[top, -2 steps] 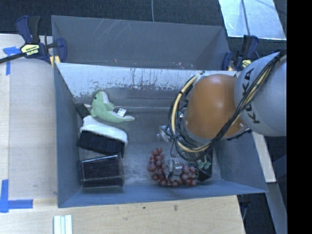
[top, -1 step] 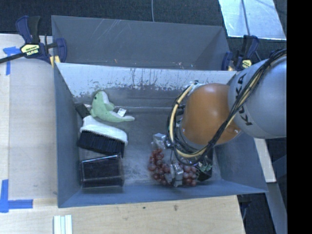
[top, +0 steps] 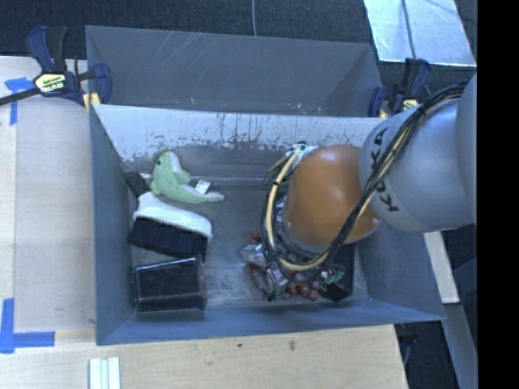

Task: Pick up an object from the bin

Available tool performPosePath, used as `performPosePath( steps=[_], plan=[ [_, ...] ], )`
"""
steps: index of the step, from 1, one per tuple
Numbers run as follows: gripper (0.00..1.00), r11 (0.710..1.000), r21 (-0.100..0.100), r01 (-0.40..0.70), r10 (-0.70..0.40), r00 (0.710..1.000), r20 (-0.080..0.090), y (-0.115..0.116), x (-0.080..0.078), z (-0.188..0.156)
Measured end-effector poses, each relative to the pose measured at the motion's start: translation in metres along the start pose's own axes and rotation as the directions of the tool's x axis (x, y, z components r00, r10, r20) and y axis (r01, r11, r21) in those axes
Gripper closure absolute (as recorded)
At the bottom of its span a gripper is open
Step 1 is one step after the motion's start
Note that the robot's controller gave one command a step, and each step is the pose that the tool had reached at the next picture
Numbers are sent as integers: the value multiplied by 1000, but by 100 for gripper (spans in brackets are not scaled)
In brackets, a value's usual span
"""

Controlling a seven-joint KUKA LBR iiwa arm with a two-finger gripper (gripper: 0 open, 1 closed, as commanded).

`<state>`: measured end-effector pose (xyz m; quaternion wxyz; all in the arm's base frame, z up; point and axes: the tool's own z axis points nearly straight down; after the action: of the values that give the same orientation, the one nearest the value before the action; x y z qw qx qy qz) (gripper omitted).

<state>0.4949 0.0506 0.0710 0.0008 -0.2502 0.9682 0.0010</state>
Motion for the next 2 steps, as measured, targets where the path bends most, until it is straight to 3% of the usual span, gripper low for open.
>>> performPosePath(
  steps=[2],
  plan=[
    [100,1000,-3,2,-2,1000,1,-10,5,0]
  ],
)
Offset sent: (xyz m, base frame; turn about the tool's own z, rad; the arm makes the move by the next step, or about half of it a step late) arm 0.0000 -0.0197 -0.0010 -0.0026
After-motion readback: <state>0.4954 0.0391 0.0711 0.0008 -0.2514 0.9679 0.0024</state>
